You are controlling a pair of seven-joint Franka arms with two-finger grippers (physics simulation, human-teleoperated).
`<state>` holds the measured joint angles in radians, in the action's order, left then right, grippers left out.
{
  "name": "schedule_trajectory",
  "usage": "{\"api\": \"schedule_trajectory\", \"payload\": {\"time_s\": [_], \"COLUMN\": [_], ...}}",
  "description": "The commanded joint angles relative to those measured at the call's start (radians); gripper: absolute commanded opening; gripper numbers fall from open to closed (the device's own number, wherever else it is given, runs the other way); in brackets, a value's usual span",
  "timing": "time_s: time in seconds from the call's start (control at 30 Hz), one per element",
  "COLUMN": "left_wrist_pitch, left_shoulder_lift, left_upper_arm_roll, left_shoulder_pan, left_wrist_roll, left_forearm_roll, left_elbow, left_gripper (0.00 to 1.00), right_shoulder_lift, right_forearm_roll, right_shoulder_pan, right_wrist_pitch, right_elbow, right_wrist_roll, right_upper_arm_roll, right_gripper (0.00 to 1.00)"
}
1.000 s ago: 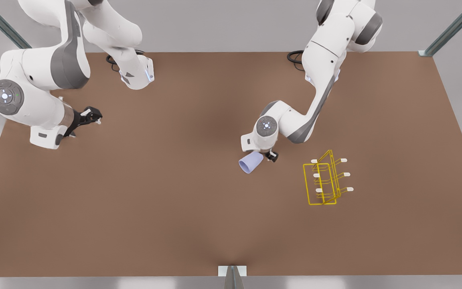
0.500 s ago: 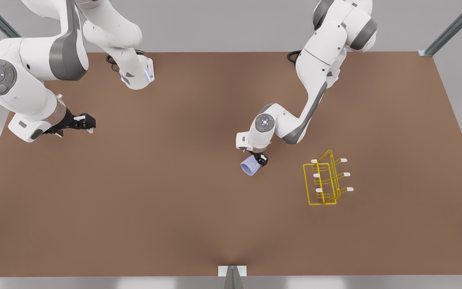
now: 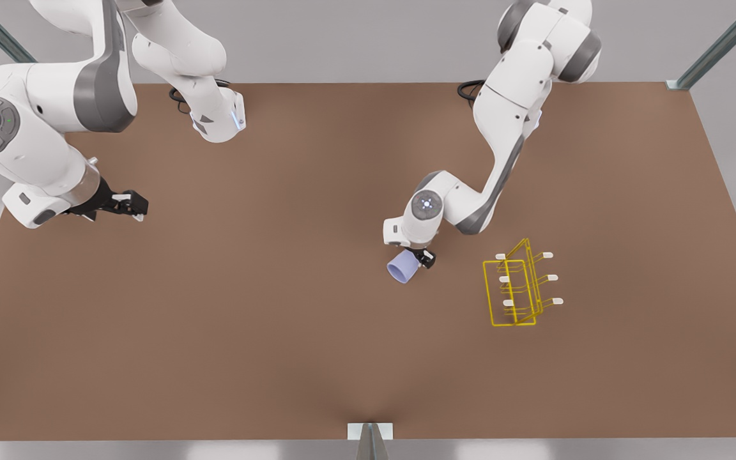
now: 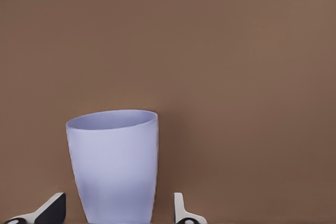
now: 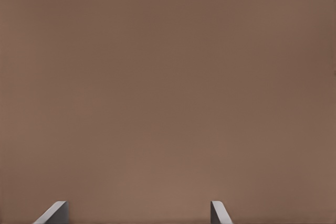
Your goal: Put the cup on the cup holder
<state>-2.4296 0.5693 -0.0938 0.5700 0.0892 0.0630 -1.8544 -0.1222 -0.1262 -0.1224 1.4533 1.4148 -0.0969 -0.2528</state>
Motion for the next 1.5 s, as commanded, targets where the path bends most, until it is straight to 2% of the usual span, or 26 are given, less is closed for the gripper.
{"api": "schedule_trajectory", "payload": {"time_s": [0.0,0.47,0.67,0.7,0.77,1.1,1.2,1.27,1.33,1.37,1.47], "left_wrist_pitch": [0.0,-0.181,-0.187,-0.186,-0.186,-0.14,0.009,0.299,0.489,0.609,0.983], "left_shoulder_lift": [0.009,0.092,0.098,0.096,0.098,0.103,0.096,0.093,0.093,0.093,0.098], "left_upper_arm_roll": [0.0,0.0,0.002,0.002,0.002,0.002,0.009,0.023,0.022,0.017,-0.012], "left_shoulder_pan": [-0.001,-0.004,-0.004,-0.004,-0.004,-0.001,0.002,0.01,0.014,0.014,0.014], "left_wrist_roll": [-0.089,-0.074,-0.011,-0.013,-0.014,-0.022,-0.019,-0.02,-0.02,-0.019,0.199], "left_forearm_roll": [-0.002,0.006,0.014,0.014,0.014,0.012,0.014,0.146,0.189,0.276,0.501], "left_elbow": [0.001,0.018,0.015,0.015,0.015,0.017,0.046,0.136,0.213,0.259,0.451], "left_gripper": [1.0,1.0,1.0,0.96,0.82,0.81,0.81,0.8,0.8,0.8,0.8], "right_shoulder_lift": [0.001,0.003,0.003,0.003,0.003,0.003,0.003,0.003,0.003,0.003,0.003], "right_forearm_roll": [0.0,0.005,0.005,0.003,0.005,0.003,0.003,0.003,0.005,0.003,0.005], "right_shoulder_pan": [0.001,0.007,0.009,0.007,0.007,0.007,0.009,0.009,0.009,0.009,0.009], "right_wrist_pitch": [0.001,-0.007,-0.007,-0.007,-0.007,-0.007,-0.007,-0.007,-0.007,-0.007,-0.007], "right_elbow": [0.0,0.0,0.0,0.0,0.0,0.0,0.0,0.0,0.0,0.0,0.0], "right_wrist_roll": [-0.112,-0.112,-0.112,-0.112,-0.112,-0.112,-0.112,-0.112,-0.112,-0.112,-0.112], "right_upper_arm_roll": [-0.002,-0.002,-0.003,-0.003,-0.003,-0.003,-0.003,-0.003,-0.003,-0.003,-0.003], "right_gripper": [1.0,1.0,1.0,1.0,1.0,1.0,1.0,1.0,1.0,1.0,1.0]}}
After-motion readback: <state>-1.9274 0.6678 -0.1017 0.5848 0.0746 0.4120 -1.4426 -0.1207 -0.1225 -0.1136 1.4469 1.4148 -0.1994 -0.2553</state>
